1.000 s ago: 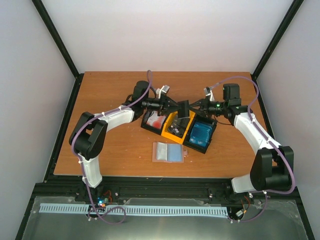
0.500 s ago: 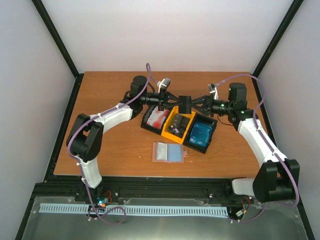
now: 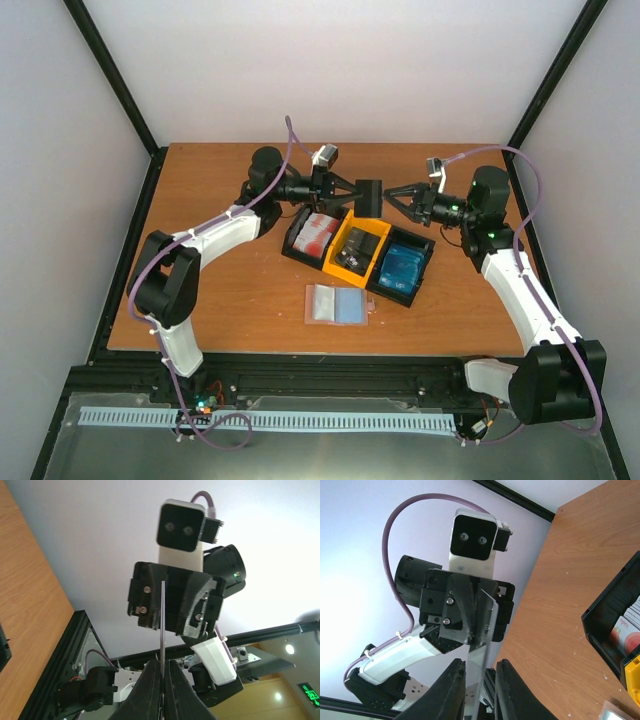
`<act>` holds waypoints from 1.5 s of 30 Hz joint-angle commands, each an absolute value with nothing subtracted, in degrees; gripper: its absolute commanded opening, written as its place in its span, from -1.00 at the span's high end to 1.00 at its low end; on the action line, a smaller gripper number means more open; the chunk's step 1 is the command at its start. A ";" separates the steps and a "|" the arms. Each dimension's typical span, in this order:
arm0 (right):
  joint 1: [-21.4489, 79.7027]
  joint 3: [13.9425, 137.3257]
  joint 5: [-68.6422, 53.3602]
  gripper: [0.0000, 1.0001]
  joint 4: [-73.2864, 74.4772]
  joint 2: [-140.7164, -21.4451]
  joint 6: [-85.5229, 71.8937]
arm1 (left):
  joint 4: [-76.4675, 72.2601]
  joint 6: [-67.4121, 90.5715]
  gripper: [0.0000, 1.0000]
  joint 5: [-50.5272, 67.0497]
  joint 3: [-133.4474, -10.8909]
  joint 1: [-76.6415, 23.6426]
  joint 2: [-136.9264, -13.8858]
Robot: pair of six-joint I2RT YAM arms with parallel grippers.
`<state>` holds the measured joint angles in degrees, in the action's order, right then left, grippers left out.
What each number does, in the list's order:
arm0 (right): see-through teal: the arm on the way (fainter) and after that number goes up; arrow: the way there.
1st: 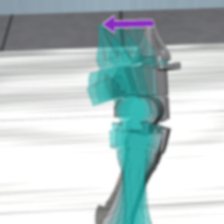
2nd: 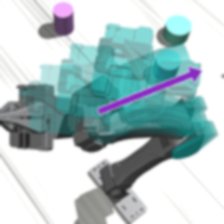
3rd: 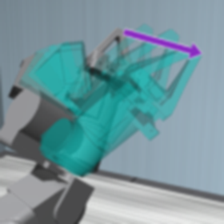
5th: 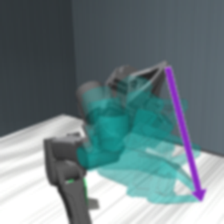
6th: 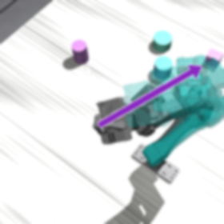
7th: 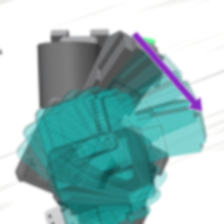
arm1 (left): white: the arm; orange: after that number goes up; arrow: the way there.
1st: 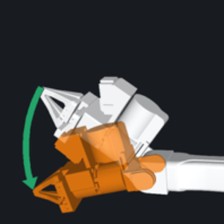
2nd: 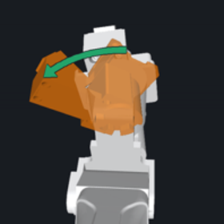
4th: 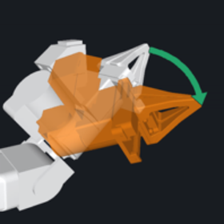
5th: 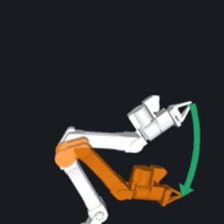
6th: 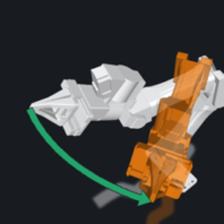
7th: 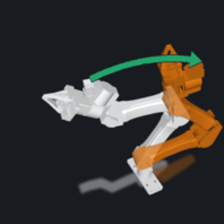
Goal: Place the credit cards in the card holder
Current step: Pick up the credit card from the storage box, then insert the credit card into the card holder.
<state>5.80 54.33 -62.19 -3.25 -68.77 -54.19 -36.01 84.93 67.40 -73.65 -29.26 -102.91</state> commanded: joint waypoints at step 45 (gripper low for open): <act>12.27 63.59 -62.49 0.94 -3.11 -74.54 -55.15 | -40.48 89.38 0.99 67.24 -78.04 -28.94 -101.28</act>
<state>11.42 64.36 -65.12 5.43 -75.75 -49.17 -42.22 91.83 68.18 -75.50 -28.38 -102.91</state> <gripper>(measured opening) 0.055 0.034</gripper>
